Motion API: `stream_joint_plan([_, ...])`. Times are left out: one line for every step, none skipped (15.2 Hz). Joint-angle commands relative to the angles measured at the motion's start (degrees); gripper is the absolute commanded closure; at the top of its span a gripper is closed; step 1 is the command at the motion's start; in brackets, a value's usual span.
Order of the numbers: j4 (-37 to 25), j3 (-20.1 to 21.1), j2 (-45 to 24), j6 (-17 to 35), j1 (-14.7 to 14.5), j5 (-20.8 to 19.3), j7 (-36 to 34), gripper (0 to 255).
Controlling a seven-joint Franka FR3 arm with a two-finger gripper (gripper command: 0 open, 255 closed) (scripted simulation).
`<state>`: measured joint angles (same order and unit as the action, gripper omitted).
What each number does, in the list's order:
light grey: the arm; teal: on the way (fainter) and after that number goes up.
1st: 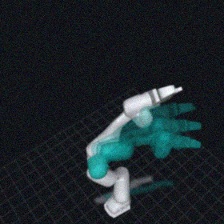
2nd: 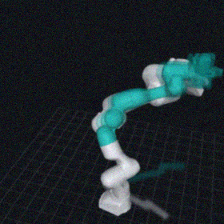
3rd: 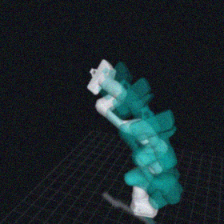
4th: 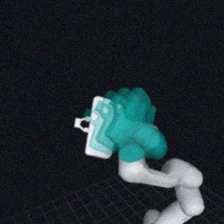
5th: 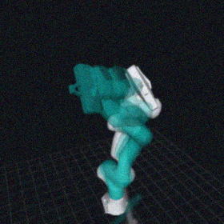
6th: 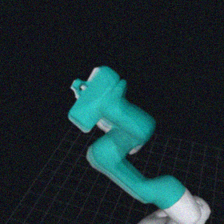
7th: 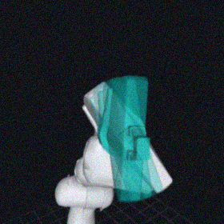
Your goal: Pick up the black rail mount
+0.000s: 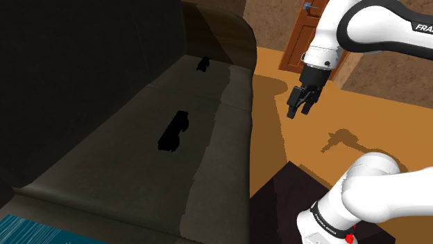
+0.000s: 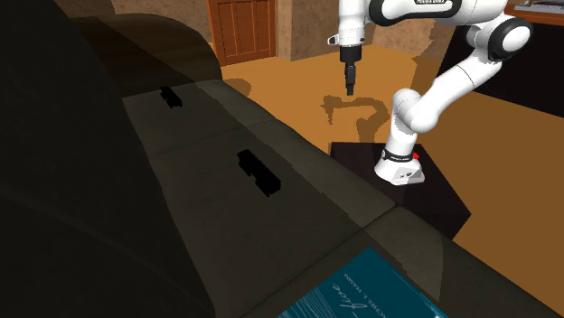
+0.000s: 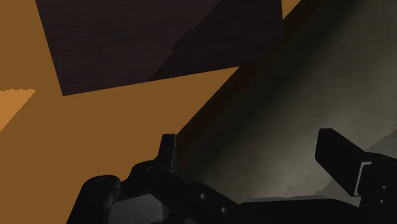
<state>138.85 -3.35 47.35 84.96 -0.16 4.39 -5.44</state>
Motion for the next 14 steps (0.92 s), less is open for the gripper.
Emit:
stream_joint_plan([0.00,0.00,0.00,0.00,0.00,0.00,0.00,0])
stream_joint_plan([0.02,1.47,-0.94,1.18,-0.13,0.97,-2.13,0])
stream_joint_plan([-0.06,2.94,-1.99,2.37,-0.23,1.89,-4.23,0])
stream_joint_plan([-0.24,4.38,-3.14,3.57,-0.33,2.76,-6.31,0])
stream_joint_plan([-0.51,5.80,-4.39,4.78,-0.41,3.56,-8.39,0])
stream_joint_plan([-0.88,7.20,-5.75,6.00,-0.48,4.29,-10.46,0])
stream_joint_plan([-1.35,8.58,-7.19,7.21,-0.51,4.94,-12.51,0])
stream_joint_plan([-1.91,9.92,-8.73,8.41,-0.54,5.52,-14.57,0])
stream_joint_plan([-2.56,11.25,-10.35,9.60,-0.53,6.00,-16.62,0])
stream_joint_plan([-3.31,12.54,-12.05,10.77,-0.50,6.40,-18.67,0])
stream_joint_plan([-4.15,13.84,-13.83,11.92,-0.41,6.71,-20.72,0])
stream_joint_plan([-5.08,15.09,-15.68,13.03,-0.31,6.92,-22.78,0])
stream_joint_plan([-6.10,16.33,-17.59,14.11,-0.16,7.03,-24.85,0])
stream_joint_plan([-7.21,17.54,-19.57,15.15,0.01,7.03,-26.93,0])
